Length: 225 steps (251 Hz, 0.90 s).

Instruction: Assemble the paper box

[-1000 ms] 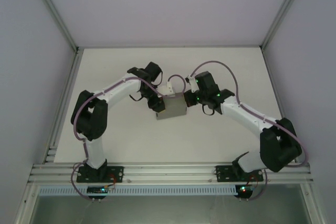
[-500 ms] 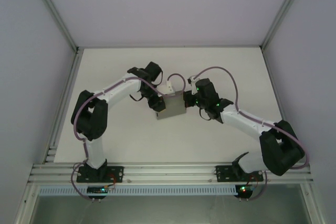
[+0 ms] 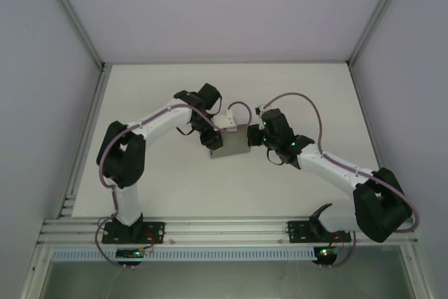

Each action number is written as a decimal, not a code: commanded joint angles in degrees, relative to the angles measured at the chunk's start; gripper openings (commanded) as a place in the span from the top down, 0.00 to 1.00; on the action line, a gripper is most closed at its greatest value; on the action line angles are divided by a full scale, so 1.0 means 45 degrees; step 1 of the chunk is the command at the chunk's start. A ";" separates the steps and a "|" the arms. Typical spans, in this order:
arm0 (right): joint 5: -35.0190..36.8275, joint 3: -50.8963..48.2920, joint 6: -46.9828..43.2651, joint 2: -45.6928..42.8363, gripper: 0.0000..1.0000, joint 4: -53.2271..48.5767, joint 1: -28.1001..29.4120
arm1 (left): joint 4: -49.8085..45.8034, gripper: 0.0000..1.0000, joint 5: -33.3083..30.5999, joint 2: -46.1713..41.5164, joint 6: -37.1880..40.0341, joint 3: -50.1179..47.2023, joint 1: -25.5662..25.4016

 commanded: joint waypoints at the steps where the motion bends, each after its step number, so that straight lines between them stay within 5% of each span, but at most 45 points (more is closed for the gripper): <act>1: -0.3310 -0.0268 0.1536 0.0818 1.00 -0.3362 0.0322 | 0.1010 0.80 -0.0288 0.0642 -0.0620 0.0185 0.0049; 112: -0.1574 0.1363 -0.0644 0.0760 1.00 -0.4137 -0.0634 | 0.0878 0.81 0.0314 0.0379 0.0365 -0.0312 -0.0031; 190: -0.2338 -0.0065 0.1575 0.0946 1.00 -0.1214 -0.1087 | 0.1143 0.81 0.0405 0.0402 0.0635 -0.0405 -0.0013; 225: -0.1327 -0.0471 0.0599 0.1209 1.00 -0.1539 -0.0582 | 0.0978 0.81 0.0459 0.0408 0.0737 -0.0282 -0.0010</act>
